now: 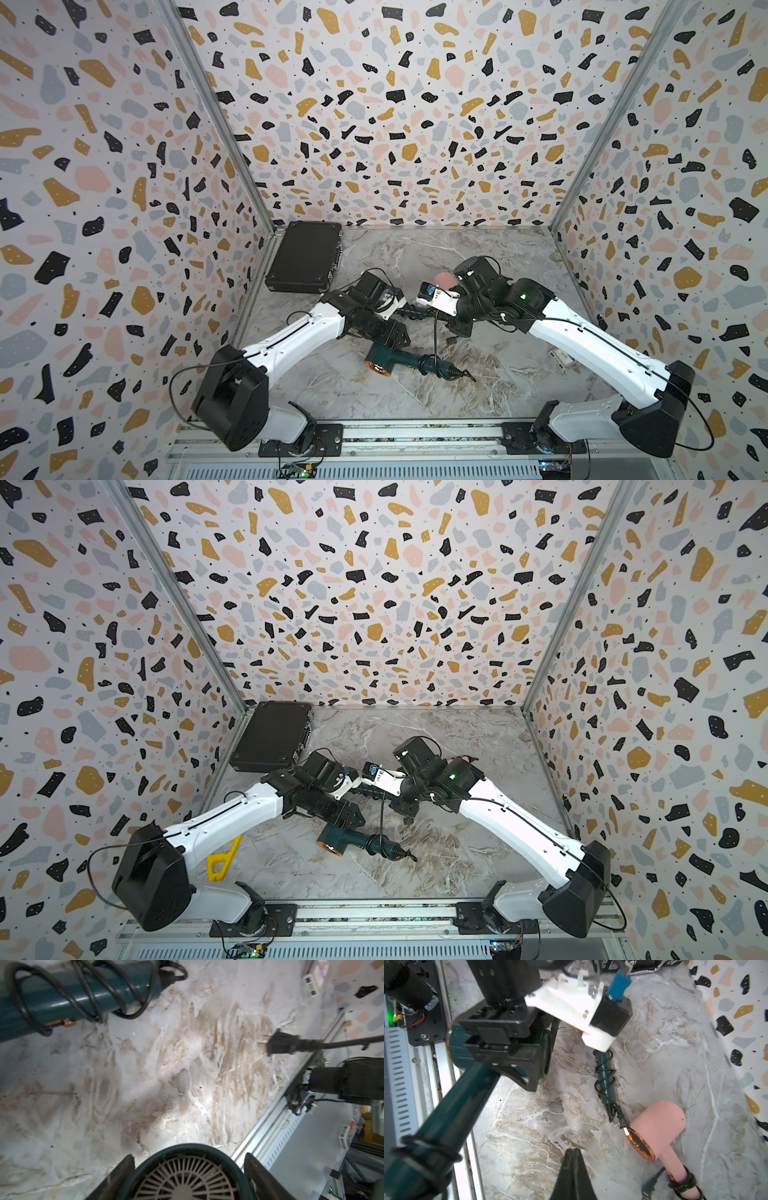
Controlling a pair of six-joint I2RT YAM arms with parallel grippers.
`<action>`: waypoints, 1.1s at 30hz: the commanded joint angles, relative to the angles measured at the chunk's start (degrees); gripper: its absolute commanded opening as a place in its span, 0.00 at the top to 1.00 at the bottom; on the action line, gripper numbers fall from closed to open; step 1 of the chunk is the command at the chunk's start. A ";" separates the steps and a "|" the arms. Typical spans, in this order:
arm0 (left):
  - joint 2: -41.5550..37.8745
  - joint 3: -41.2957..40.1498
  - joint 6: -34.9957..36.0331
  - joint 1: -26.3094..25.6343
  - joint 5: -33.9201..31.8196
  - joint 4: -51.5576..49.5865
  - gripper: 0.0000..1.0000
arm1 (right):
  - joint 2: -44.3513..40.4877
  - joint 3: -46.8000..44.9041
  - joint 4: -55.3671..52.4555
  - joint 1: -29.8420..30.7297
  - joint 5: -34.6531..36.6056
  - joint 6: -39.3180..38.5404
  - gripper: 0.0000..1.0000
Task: Wrap the cord around the hair dryer
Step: Pick up the hair dryer from the center of the board, then wrap the power cord around the hair dryer.
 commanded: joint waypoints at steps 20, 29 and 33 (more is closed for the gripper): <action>-9.17 17.16 -11.38 2.53 2.06 -4.45 1.00 | -6.83 -16.62 26.73 -15.73 -29.75 19.72 0.44; -8.91 22.32 -12.05 2.49 0.86 -9.26 1.00 | -9.58 -28.57 41.65 -15.65 -31.76 23.97 0.28; -7.99 26.13 -11.92 2.53 -0.14 -12.83 1.00 | -12.08 -38.83 58.49 -14.08 -31.96 31.46 0.26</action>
